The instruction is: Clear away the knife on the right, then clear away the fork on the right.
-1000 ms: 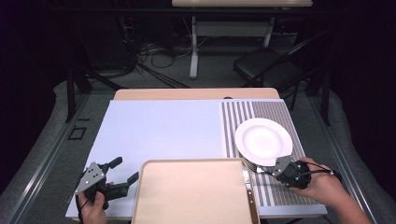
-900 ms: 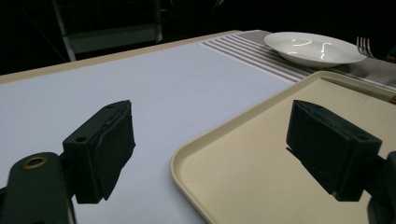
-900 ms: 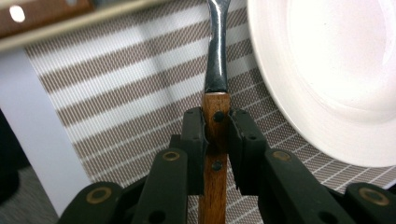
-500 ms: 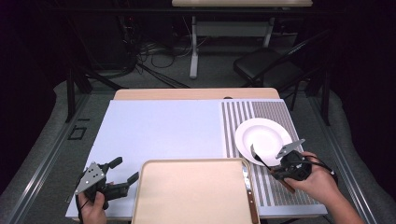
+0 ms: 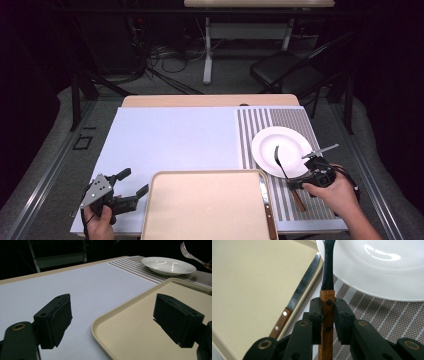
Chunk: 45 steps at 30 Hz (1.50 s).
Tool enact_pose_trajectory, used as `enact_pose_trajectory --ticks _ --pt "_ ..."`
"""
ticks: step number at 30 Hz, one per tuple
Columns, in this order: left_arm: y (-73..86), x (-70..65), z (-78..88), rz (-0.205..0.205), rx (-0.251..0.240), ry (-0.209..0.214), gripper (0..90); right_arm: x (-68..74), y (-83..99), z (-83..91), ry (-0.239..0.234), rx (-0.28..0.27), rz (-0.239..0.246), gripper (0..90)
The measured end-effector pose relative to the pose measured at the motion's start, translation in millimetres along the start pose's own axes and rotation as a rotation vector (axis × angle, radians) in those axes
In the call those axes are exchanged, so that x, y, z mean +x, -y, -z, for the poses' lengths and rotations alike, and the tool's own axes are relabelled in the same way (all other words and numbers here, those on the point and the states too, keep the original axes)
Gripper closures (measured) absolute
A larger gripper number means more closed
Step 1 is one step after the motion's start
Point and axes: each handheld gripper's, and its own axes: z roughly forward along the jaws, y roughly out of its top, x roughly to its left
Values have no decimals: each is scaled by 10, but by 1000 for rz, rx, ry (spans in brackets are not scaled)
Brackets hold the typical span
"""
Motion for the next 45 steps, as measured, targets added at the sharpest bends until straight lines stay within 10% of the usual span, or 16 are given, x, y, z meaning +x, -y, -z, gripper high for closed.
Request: enact_pose_trajectory --ticks 14,45 --pt "-1 -2 0 0 0 -1 154 89 122 -52 -170 -117 -102 773" --pt "-3 -11 0 4 -4 0 154 520 259 -347 -254 -129 -106 772"
